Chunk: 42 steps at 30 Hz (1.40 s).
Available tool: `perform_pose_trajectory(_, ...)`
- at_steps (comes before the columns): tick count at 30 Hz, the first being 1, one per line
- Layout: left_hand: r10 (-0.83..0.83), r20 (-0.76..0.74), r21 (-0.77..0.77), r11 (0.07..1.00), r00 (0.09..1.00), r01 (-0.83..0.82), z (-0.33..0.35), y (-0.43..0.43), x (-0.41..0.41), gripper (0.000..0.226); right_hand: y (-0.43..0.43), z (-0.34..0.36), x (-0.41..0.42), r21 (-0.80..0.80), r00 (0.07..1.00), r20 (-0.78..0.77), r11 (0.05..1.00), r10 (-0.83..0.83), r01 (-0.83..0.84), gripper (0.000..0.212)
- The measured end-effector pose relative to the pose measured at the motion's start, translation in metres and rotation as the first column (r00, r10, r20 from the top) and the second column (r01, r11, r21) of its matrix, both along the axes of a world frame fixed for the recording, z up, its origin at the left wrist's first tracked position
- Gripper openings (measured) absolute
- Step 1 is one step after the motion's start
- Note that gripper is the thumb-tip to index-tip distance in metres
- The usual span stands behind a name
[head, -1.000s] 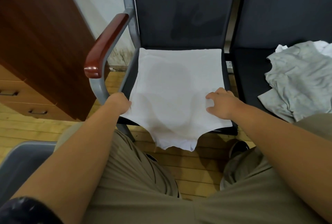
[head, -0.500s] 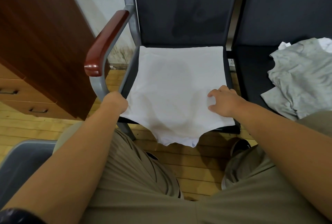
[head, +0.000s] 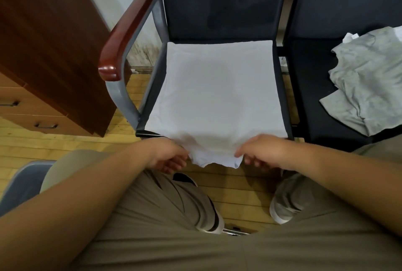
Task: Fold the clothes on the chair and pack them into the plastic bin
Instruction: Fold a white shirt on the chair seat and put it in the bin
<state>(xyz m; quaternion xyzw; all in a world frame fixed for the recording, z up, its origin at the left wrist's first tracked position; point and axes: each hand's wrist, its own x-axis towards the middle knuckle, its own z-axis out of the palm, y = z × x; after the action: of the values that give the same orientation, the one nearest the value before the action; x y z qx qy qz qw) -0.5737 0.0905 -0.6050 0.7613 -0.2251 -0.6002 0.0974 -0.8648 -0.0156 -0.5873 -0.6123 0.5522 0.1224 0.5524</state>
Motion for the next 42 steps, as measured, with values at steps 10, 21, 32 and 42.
perform_pose_trajectory(10,0.025,0.071,-0.035,0.999,0.997,-0.023,-0.047,-0.012,0.02,0.04,0.018,-0.067,-0.006,0.138,0.995,-0.003,0.986,0.1,-0.098,0.095)
perform_pose_trajectory(21,-0.082,0.04,-0.041,0.996,0.996,0.084,-0.049,-0.016,0.012,0.035,0.011,-0.077,-0.001,0.042,0.999,-0.049,0.999,-0.014,0.016,0.082)
perform_pose_trajectory(32,-0.108,0.163,-0.056,0.991,0.981,0.119,-0.043,-0.011,0.007,0.04,0.016,-0.066,0.007,0.064,0.991,-0.067,0.991,-0.113,0.117,0.039)
perform_pose_trajectory(42,0.075,0.215,-0.339,0.941,0.974,0.002,0.046,-0.015,-0.003,0.041,0.002,0.038,0.012,-0.109,0.977,0.048,0.971,-0.208,0.213,0.059)
